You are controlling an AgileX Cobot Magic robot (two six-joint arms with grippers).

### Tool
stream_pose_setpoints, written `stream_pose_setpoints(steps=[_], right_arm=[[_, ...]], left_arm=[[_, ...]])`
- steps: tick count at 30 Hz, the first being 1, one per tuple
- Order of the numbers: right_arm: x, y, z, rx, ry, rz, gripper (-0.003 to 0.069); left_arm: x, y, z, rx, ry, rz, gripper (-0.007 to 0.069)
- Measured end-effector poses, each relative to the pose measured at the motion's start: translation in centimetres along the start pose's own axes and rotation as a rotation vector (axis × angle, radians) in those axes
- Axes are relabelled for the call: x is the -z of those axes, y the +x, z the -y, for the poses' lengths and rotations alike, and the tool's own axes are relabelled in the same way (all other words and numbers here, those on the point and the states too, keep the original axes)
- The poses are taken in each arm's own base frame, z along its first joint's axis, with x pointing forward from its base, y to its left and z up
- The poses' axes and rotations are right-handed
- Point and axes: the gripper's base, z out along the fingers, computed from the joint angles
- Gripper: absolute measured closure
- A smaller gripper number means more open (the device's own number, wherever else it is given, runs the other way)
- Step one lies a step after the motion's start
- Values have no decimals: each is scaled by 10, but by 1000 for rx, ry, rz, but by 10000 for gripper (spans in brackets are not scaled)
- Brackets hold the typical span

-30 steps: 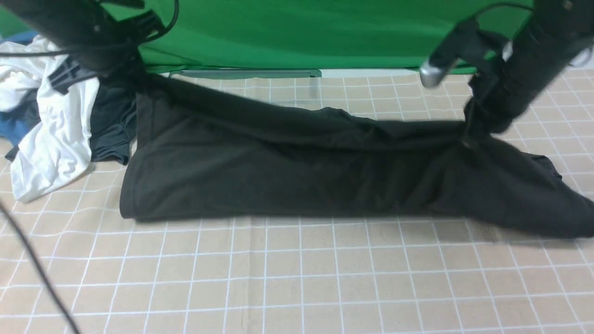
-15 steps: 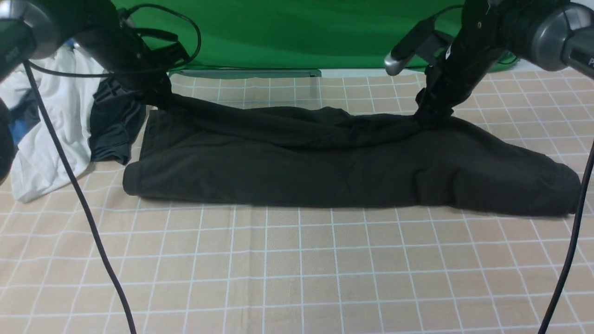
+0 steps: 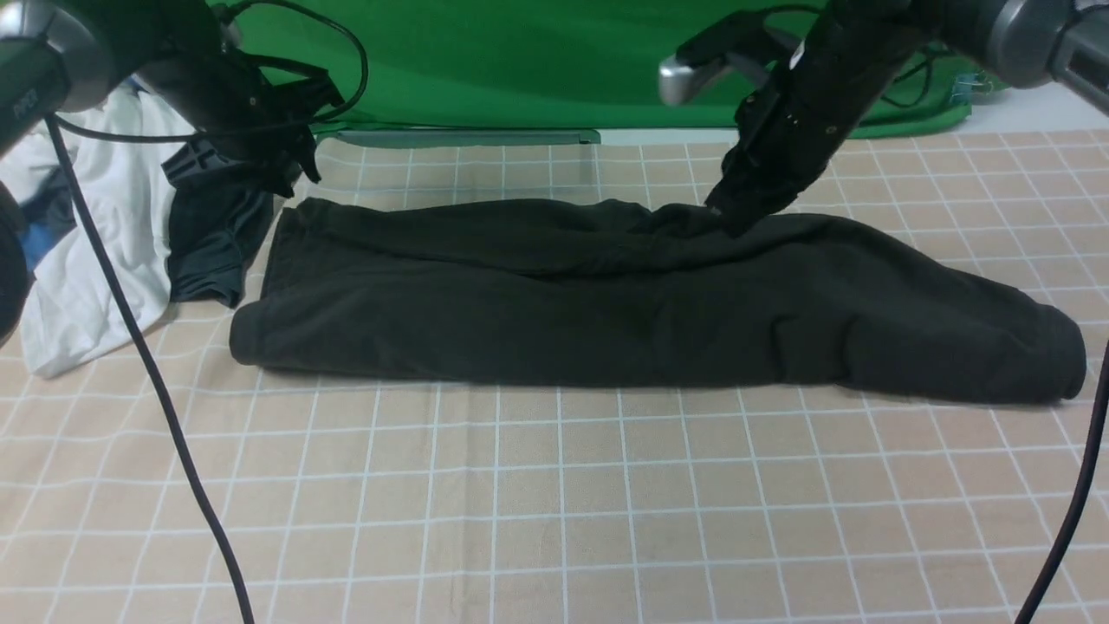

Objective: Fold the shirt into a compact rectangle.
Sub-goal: 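Fold the black garment in half by bringing its near edge over to the far edge, then pull the folded dark garment lengthwise by its ends to straighten it flat on the table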

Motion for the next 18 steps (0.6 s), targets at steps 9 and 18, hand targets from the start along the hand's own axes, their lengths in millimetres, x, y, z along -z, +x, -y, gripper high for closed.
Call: stream_pose_setpoints(steps=[9, 18], right_arm=[[-49, -10, -21, 92, -44, -15, 628], [-97, -11, -10, 38, -19, 22, 628]], left_arm=[[39, 3, 13, -124, 42, -113, 295], [44, 47, 34, -266, 77, -263, 613]])
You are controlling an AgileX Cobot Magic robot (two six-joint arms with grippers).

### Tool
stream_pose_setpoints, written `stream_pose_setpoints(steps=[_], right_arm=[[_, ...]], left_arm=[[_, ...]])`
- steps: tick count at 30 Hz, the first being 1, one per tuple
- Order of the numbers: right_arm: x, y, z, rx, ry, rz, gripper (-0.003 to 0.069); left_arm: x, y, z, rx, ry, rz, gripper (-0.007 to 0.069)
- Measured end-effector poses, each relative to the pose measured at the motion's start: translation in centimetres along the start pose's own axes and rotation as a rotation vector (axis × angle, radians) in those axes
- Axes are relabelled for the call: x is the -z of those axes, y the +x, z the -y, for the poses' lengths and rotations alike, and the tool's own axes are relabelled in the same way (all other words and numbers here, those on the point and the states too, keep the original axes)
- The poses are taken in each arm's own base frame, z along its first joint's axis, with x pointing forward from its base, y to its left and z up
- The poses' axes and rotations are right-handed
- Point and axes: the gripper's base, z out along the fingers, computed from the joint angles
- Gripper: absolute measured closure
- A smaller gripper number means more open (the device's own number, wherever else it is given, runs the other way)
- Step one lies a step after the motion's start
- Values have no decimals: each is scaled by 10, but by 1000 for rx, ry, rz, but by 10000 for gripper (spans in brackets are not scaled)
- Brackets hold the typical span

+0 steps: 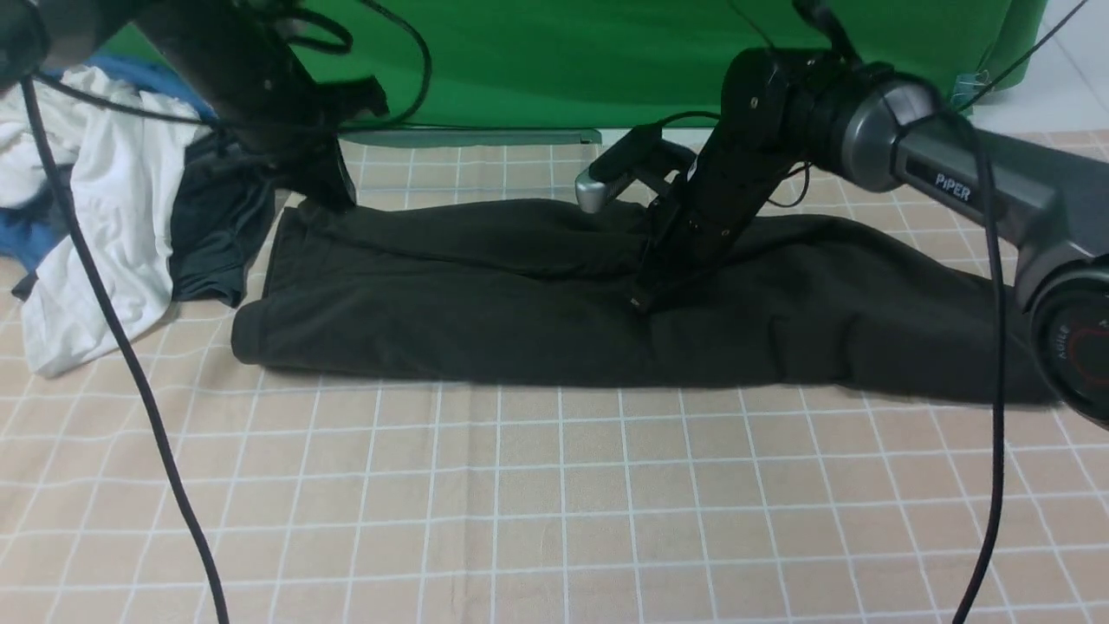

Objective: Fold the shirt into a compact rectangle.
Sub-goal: 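Pull the folded dark garment lengthwise by its ends to straighten it flat on the table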

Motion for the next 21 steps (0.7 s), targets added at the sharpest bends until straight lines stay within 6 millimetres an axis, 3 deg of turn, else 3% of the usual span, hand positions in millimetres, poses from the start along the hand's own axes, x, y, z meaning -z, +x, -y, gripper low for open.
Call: stream_pose_setpoints(steps=[3, 7, 10, 14, 21], right_arm=[[-6, -9, 7, -14, 64, 111, 628], [-5, -22, 22, -80, 147, 269, 628], [20, -31, 49, -199, 203, 395, 628], [51, -28, 68, -242, 185, 349, 628], [103, -21, 52, -217, 90, 173, 628]], left_arm=[[-25, 20, -2, 10, -9, -67, 621], [-35, 31, -7, 26, -14, -91, 624], [-27, 33, -5, 24, -10, -75, 624], [-11, 32, -2, 16, -1, -28, 624], [-3, 32, 1, -24, 16, -10, 624]])
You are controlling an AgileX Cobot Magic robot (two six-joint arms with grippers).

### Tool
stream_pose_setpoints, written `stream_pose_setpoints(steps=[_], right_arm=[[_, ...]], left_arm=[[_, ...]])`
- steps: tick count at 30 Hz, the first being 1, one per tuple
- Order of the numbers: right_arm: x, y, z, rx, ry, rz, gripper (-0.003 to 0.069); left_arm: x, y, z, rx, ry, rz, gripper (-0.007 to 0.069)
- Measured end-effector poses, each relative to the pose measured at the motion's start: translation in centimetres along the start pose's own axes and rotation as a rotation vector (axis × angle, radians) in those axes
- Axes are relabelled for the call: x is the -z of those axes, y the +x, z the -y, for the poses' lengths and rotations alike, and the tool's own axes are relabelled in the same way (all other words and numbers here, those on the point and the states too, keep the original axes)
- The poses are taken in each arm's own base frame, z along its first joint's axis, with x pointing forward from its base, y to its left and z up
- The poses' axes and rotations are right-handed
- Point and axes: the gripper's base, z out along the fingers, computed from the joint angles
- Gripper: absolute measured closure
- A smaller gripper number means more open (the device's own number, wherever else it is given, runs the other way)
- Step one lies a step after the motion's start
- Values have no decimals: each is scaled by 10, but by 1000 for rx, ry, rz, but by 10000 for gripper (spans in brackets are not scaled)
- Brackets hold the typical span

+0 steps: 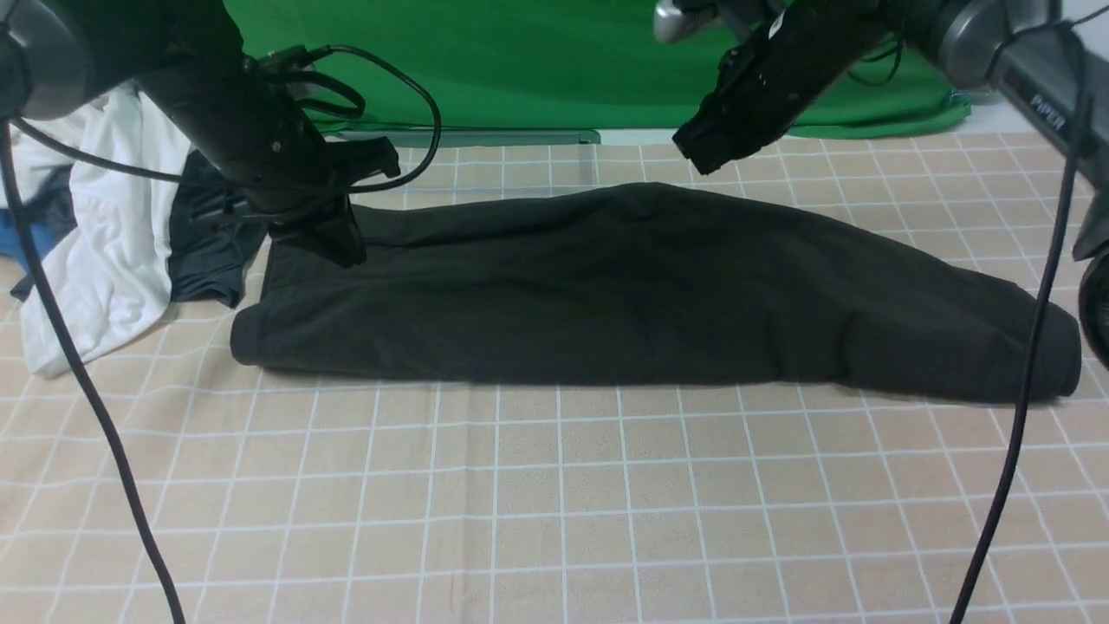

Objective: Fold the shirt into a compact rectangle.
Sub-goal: 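Pull the folded dark garment lengthwise by its ends to straighten it flat on the table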

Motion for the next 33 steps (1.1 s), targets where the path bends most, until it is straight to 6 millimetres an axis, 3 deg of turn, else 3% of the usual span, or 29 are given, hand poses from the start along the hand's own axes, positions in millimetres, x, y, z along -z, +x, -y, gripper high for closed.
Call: stream_pose_setpoints(steps=[5, 8, 12, 17, 20, 22, 24, 26, 31, 33], right_arm=[[35, -3, -6, -6, 7, 25, 628], [56, 7, -9, -4, 43, -3, 628], [72, 34, -7, -2, 120, -100, 628], [92, 82, 6, -75, 139, -210, 628], [106, 109, 22, -148, 156, -248, 628], [109, 120, 29, -189, 162, -266, 628], [108, 143, 47, -293, 173, -313, 620], [106, 148, 52, -316, 176, -324, 610], [107, 162, 84, -433, 236, -260, 474], [110, 172, 105, -533, 266, -241, 343]], left_arm=[[-13, 0, -2, -5, 6, -24, 624], [-24, 1, -11, 14, -66, -59, 624], [-38, 15, -26, 16, -178, -132, 624], [-59, 43, -43, 58, -207, -242, 623], [-54, 47, -48, 86, -200, -198, 623], [-51, 48, -50, 96, -200, -186, 622], [-34, 46, -55, 109, -201, -137, 622], [-27, 45, -56, 111, -201, -114, 622], [11, 38, -45, 111, -154, 46, 622], [14, 36, -40, 112, -108, 72, 622]])
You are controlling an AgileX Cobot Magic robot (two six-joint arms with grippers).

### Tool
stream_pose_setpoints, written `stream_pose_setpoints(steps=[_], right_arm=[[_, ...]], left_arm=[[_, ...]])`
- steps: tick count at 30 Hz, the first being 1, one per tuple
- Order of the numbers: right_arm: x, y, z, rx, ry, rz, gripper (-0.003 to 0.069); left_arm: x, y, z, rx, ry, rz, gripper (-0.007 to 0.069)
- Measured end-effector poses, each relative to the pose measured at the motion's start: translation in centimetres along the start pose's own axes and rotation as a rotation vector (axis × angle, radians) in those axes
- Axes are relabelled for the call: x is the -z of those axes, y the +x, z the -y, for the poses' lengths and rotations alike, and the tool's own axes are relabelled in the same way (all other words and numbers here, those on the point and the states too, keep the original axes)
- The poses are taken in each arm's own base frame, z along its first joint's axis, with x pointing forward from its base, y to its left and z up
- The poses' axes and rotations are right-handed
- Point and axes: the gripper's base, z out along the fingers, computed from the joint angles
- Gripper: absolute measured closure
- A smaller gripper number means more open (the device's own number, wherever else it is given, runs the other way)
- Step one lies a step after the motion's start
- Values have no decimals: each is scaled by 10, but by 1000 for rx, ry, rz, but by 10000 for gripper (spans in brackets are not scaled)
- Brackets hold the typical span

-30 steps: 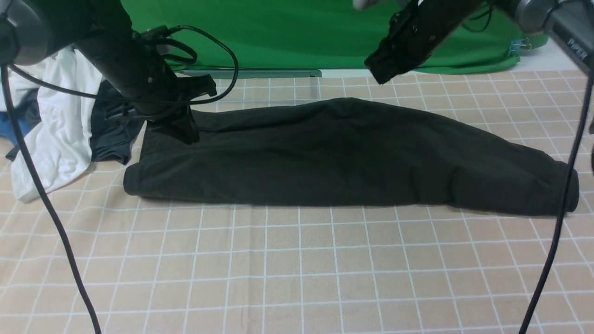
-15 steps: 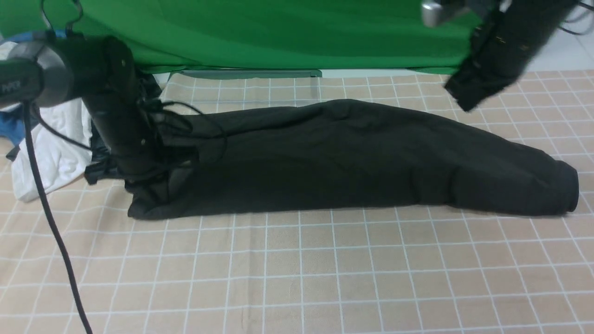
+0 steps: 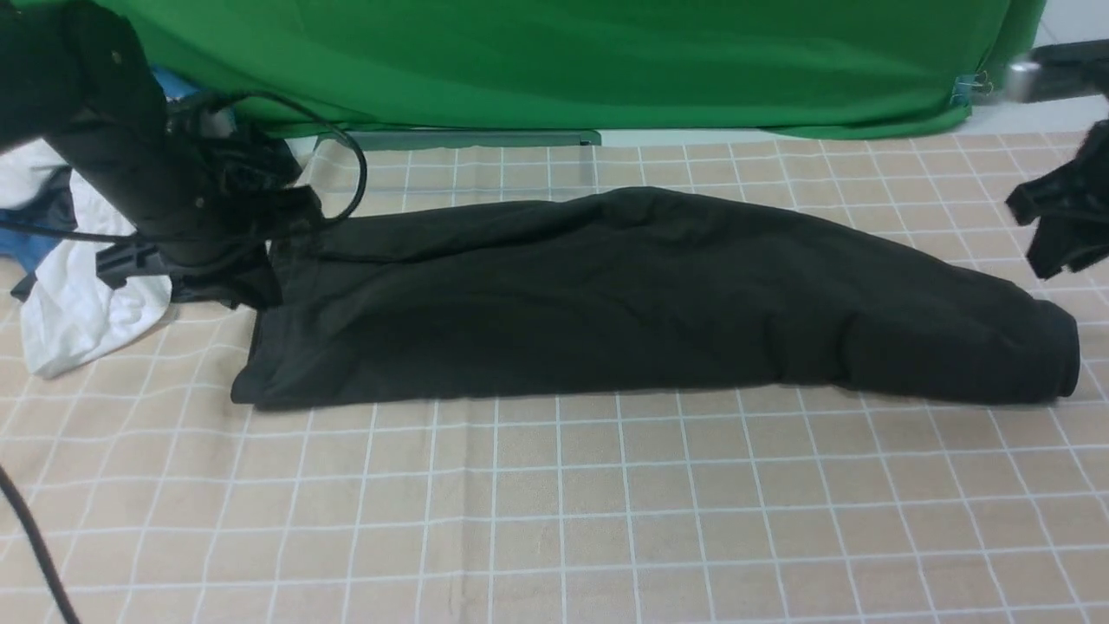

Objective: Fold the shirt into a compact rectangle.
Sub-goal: 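Pull the folded dark garment lengthwise by its ends to straighten it flat on the table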

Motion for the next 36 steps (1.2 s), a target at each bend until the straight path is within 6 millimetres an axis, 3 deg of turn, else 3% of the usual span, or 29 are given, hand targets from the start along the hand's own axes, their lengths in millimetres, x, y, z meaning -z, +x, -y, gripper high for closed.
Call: stream_pose_setpoints(steps=[3, 6, 13, 15, 18, 20, 23, 30, 33, 36], right_arm=[[-7, 3, 21, -89, 3, -33, 244], [-21, 6, 38, -148, -1, -93, 163], [-66, 4, 33, -199, -107, -180, 134], [-83, 5, 34, -199, -114, -216, 168], [-96, 6, 34, -174, -123, -242, 301], [-101, 4, 35, -135, -125, -227, 493], [-98, 0, 39, -114, -93, -206, 596], [-72, -21, 45, -70, -45, -153, 608], [-66, -23, 47, 7, -27, -165, 593], [-65, -21, 60, 34, 101, -191, 573]], left_arm=[[-6, 0, 2, -4, 32, -16, 622], [-25, 0, 2, 1, 46, -41, 622], [-60, 4, -4, -2, 26, -127, 622], [-67, 6, -5, -3, 21, -145, 622], [-72, 6, -6, -2, 18, -153, 622], [-72, 6, -6, -3, 18, -153, 622], [-72, 6, -6, -5, 18, -153, 622], [-72, 6, -6, -8, 18, -155, 622], [-72, 7, -6, -18, 19, -159, 622], [-72, 7, -6, -27, 19, -160, 622]])
